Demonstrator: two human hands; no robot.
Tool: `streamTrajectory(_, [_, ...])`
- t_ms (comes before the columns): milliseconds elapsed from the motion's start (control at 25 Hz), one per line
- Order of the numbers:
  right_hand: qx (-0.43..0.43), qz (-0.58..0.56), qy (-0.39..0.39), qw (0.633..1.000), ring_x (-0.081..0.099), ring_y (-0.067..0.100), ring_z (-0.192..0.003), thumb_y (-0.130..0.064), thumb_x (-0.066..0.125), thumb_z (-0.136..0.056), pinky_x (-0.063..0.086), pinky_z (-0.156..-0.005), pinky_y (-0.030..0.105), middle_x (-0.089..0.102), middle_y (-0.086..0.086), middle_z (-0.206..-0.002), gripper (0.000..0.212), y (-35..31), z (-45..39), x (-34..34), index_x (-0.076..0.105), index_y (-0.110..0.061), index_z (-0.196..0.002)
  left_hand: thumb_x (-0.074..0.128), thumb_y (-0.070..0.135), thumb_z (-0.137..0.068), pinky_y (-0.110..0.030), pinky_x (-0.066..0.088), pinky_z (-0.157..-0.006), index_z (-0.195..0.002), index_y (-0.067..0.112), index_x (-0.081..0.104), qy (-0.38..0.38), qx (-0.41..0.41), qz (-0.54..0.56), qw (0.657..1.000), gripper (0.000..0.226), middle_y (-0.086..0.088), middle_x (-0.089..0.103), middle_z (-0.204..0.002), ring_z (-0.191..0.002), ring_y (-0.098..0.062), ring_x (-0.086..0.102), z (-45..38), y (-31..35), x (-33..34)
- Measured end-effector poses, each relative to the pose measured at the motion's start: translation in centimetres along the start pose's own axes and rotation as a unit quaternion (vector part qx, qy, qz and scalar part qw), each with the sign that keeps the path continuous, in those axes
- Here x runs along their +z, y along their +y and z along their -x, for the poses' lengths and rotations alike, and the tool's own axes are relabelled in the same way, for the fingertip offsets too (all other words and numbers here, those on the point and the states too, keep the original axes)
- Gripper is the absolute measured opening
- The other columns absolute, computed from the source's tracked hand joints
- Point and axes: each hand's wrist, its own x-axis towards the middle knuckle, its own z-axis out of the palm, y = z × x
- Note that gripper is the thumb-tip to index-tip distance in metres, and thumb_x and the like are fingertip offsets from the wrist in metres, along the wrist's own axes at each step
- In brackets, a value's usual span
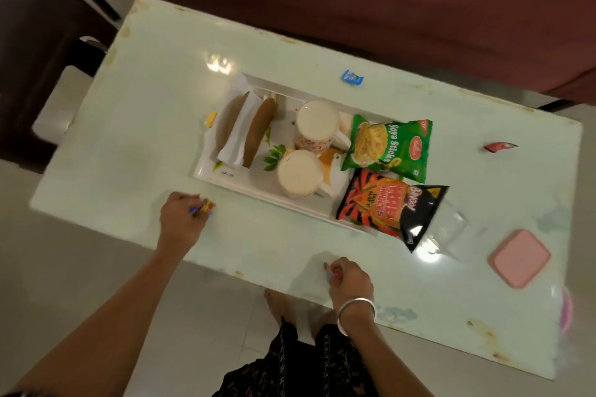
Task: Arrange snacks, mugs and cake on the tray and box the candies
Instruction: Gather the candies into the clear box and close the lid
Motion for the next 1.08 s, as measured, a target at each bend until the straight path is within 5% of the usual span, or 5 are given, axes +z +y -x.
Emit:
streamTrajectory(240, [0.103, -0.178, 0.039, 0.978, 0.068, 0.025, -0.083, -0.016, 0.059, -0.083, 0.054, -0.075, 0.03, 0.074, 0.007, -0.085, 0.011, 1.4, 0.0, -1.3, 0.069, -0.015, -0.088, 0.084, 0.008, -0.059, -0.009, 0.047, -0.064, -0.071, 0.012, 0.075, -0.192, -0.021, 0.096, 0.976, 0.015, -0.011, 0.074, -0.079, -0.073, -0.008, 0.066, 11.1, 3.8, 3.5])
streamTrajectory(400, [0.235, -0.384, 0.118, 0.885, 0.07, 0.027, -0.071, -0.01, 0.073, -0.072, 0.058, -0.077, 0.045, 0.072, 0.007, -0.067, 0.009, 6.3, 0.1, -6.5, 0.07, -0.019, -0.071, 0.083, -0.004, -0.054, -0.009, 0.051, -0.064, -0.066, 0.018, 0.075, -0.351, 0.061, 0.117, 0.927, 0.026, 0.005, 0.071, -0.071, -0.067, 0.002, 0.066, 19.3, 11.8, 7.8])
streamTrajectory(560, [0.24, -0.441, 0.221, 0.836, 0.07, 0.027, -0.076, -0.01, 0.068, -0.079, 0.057, -0.081, 0.043, 0.072, 0.012, -0.084, 0.012, 10.9, -0.3, -13.5, 0.07, -0.009, -0.092, 0.071, 0.009, -0.076, -0.001, 0.044, -0.077, -0.098, 0.012, 0.071, -0.326, 0.196, 0.124, 0.916, 0.022, 0.006, 0.062, -0.098, -0.079, 0.004, 0.059, 21.6, 22.5, 12.7])
streamTrajectory(720, [0.206, -0.346, 0.23, 0.886, 0.067, 0.022, -0.077, -0.017, 0.066, -0.082, 0.053, -0.076, 0.026, 0.071, 0.008, -0.089, 0.022, 11.0, -3.0, -18.2, 0.069, -0.008, -0.102, 0.061, 0.004, -0.082, -0.01, 0.043, -0.089, -0.104, 0.007, 0.067, -0.241, 0.251, 0.089, 0.933, 0.023, -0.003, 0.059, -0.111, -0.095, -0.011, 0.06, 20.4, 30.2, 16.1])
streamTrajectory(1080, [0.169, -0.32, 0.173, 0.916, 0.07, 0.025, -0.084, -0.013, 0.064, -0.081, 0.054, -0.087, 0.034, 0.074, 0.012, -0.091, 0.022, 11.2, -7.4, -20.7, 0.068, -0.008, -0.102, 0.063, -0.002, -0.077, -0.023, 0.05, -0.087, -0.098, 0.009, 0.069, -0.248, 0.233, 0.04, 0.939, 0.025, -0.009, 0.067, -0.106, -0.096, -0.021, 0.063, 18.8, 34.3, 19.2])
